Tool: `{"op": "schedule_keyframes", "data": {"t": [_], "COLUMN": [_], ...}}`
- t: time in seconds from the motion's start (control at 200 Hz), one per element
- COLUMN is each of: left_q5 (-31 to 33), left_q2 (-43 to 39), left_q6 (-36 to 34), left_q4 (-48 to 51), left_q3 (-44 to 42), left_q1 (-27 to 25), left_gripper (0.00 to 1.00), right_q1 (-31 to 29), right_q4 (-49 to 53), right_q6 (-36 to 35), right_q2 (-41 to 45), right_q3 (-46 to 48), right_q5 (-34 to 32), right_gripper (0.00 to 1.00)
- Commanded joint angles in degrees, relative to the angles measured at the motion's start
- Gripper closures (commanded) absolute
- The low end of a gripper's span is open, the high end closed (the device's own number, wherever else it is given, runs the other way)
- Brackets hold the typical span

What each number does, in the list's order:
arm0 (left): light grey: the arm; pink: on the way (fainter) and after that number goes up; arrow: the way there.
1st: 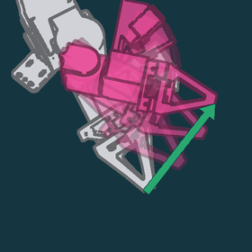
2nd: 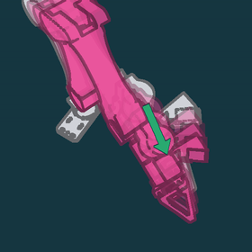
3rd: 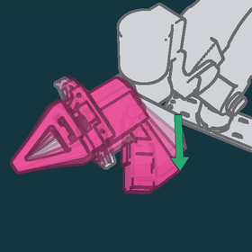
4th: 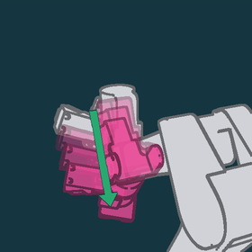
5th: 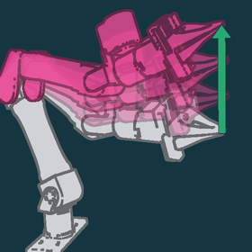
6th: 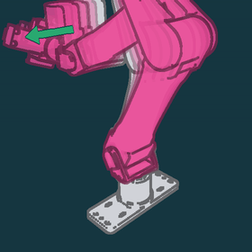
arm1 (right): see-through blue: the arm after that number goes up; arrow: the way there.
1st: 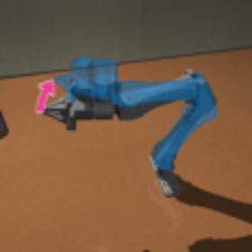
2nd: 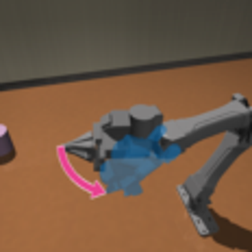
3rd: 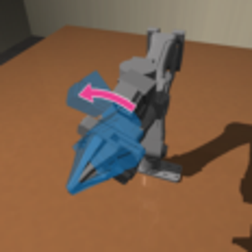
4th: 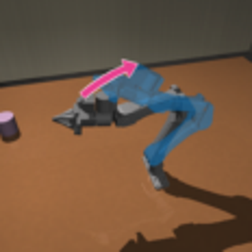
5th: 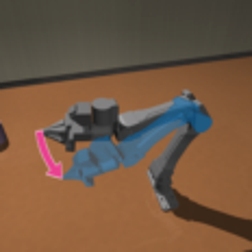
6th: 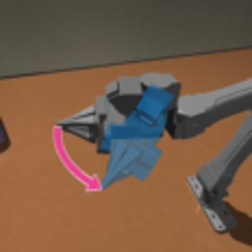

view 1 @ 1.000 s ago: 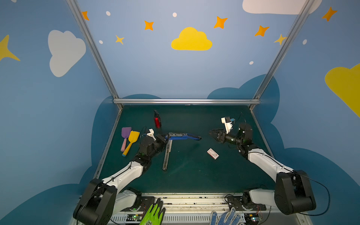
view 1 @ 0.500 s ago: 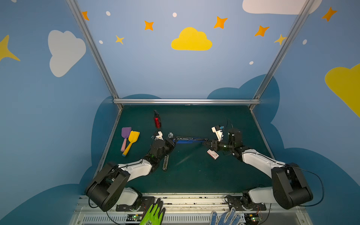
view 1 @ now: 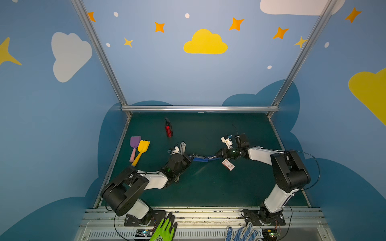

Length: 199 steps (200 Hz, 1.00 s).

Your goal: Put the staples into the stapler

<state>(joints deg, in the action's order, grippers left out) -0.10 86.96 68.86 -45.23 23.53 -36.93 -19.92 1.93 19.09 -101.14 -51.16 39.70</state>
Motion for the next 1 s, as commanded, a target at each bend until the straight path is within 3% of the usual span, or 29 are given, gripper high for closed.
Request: {"op": "schedule_keyframes", "data": {"t": [0.0,0.461,0.751,0.991], "left_q5": [0.89,-1.13,-3.41,-4.04], "left_q2": [0.75,3.59,0.21,-1.74], "left_q6": [0.47,1.18,-0.94,-5.76], "left_q4": [-5.06,-1.13,9.41,16.16], "left_q3": [-0.18,-1.02,-0.76,0.04], "left_q1": [-0.21,-0.27,-0.35,-1.82], "left_gripper": [0.96,0.88,0.75,0.75], "right_q1": [-1.07,-2.75,-2.73,-2.7], "right_q4": [3.72,12.83,12.94,12.22], "right_q6": [-1.13,-4.77,-3.23,-1.3], "right_q2": [-0.71,-2.71,-4.65,-6.61], "right_q3": [-1.2,-3.12,-6.42,-9.17], "right_q5": [0.84,-1.67,-5.41,-6.68], "right_gripper": [0.68,0.68,0.69,0.68]}}
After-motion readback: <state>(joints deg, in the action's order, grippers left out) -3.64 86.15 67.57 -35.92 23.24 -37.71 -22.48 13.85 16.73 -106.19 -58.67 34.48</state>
